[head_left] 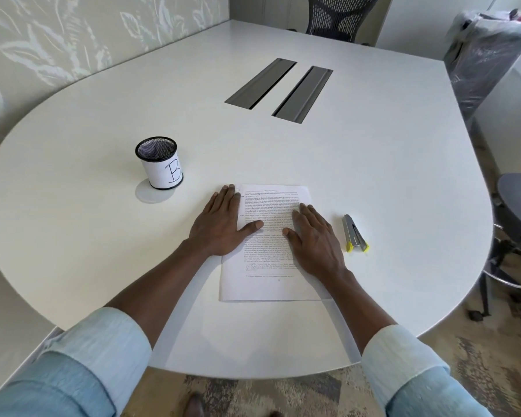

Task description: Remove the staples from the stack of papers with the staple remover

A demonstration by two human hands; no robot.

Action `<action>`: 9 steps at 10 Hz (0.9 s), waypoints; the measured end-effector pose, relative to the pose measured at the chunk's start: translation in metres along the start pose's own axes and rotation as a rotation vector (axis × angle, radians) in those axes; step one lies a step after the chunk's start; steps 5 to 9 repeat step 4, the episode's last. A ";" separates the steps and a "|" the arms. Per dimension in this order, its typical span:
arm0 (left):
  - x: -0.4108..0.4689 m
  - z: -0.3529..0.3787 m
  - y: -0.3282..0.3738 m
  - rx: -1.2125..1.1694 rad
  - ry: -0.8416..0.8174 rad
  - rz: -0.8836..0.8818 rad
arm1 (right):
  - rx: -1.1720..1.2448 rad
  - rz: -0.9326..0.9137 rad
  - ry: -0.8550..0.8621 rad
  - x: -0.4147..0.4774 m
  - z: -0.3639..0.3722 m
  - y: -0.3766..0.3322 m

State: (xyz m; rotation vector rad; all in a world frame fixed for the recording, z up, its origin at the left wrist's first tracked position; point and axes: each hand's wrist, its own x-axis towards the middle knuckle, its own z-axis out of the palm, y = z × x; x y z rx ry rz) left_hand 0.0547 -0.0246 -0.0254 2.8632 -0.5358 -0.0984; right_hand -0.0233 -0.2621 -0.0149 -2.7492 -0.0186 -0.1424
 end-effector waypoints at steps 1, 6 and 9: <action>0.000 0.002 -0.001 -0.011 0.013 -0.003 | 0.011 0.002 0.004 0.001 0.003 0.002; -0.007 -0.006 -0.008 -0.250 0.152 0.019 | 0.184 0.002 0.342 -0.002 0.002 0.006; -0.007 -0.006 -0.008 -0.250 0.152 0.019 | 0.184 0.002 0.342 -0.002 0.002 0.006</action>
